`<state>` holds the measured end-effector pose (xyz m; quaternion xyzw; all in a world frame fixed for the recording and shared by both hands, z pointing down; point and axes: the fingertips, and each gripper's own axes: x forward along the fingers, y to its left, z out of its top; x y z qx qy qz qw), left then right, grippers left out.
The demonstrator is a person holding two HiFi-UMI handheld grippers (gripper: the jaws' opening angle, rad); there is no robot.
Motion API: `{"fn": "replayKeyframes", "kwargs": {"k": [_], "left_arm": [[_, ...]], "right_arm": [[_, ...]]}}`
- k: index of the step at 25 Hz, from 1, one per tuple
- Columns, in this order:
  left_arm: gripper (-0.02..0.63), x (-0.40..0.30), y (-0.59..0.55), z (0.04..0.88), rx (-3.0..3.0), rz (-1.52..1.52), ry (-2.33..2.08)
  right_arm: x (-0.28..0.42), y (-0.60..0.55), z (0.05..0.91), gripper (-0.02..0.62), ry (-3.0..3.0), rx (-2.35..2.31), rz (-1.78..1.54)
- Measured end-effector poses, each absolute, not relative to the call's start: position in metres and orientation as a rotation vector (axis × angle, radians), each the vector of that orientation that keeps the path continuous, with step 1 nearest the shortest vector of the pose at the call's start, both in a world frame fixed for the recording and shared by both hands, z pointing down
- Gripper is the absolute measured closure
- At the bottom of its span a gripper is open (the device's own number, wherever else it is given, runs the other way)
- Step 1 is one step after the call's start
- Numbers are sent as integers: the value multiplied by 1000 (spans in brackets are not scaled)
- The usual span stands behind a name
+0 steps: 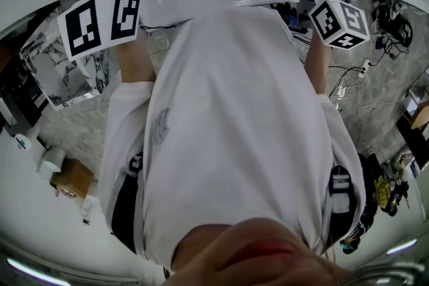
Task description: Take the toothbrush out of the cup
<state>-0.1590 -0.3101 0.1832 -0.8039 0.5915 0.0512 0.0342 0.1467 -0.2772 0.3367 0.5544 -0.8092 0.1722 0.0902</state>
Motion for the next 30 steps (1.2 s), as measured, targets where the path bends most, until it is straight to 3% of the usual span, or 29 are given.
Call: {"fn": "replayKeyframes", "kwargs": {"k": [30], "left_arm": [[568,-136,-237,214,-2647,176,1800]], "right_arm": [[175,-252,322,580,-2370,1741,458]]}}
